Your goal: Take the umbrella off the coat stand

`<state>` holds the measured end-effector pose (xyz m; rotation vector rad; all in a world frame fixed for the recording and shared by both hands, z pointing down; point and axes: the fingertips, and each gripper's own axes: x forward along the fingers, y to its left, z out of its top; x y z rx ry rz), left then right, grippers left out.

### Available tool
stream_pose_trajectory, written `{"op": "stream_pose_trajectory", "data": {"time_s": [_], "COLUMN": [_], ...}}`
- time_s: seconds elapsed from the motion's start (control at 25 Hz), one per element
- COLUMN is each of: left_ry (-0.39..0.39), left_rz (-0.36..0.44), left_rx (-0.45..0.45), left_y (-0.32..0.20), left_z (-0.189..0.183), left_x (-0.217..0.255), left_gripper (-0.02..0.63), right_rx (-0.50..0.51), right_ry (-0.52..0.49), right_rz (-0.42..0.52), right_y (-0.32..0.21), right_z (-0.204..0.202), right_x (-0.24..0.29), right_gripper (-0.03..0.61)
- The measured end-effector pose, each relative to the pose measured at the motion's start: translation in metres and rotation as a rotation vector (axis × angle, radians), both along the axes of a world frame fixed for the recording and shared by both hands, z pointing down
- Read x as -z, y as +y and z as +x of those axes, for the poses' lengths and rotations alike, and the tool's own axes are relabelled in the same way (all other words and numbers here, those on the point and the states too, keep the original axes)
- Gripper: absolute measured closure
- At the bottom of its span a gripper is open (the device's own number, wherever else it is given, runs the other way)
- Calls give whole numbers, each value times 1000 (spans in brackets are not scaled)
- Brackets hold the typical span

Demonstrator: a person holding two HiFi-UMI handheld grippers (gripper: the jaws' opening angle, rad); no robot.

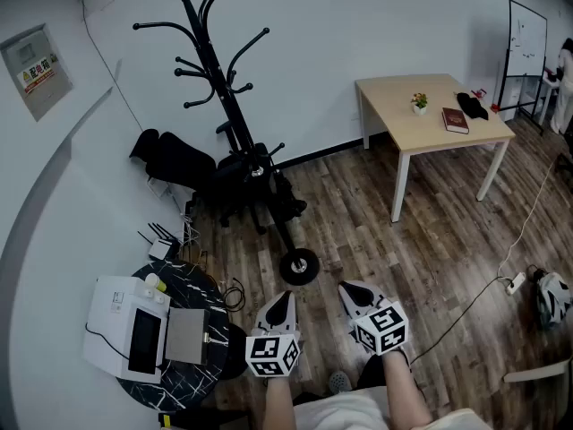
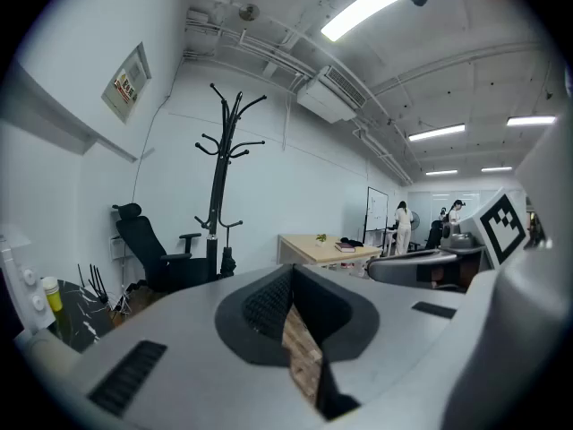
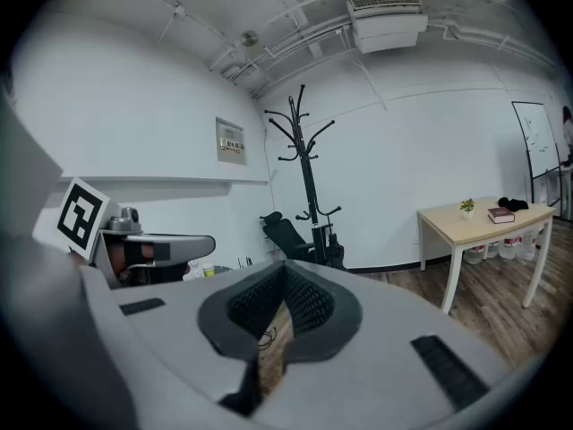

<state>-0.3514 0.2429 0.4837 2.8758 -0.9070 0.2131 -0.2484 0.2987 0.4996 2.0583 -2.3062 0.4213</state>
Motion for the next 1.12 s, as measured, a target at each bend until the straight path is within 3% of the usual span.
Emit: {"op": "stream_pose_trajectory", "data": {"time_s": [0.8, 1.12], "left_ry": [44, 61], "left_rz": [16, 26], "left_rx": [-33, -35], "left_y": [-13, -40], "left_z": [2, 22], "left_x": [1, 9], "left_gripper": [591, 588], "right_rx": [44, 123], "right_ry": [-35, 25], "right_rz": [44, 27], "right_y": [-16, -50], "right_z": [-6, 0], "right_x": [1, 8], "right_gripper": [569, 509]}}
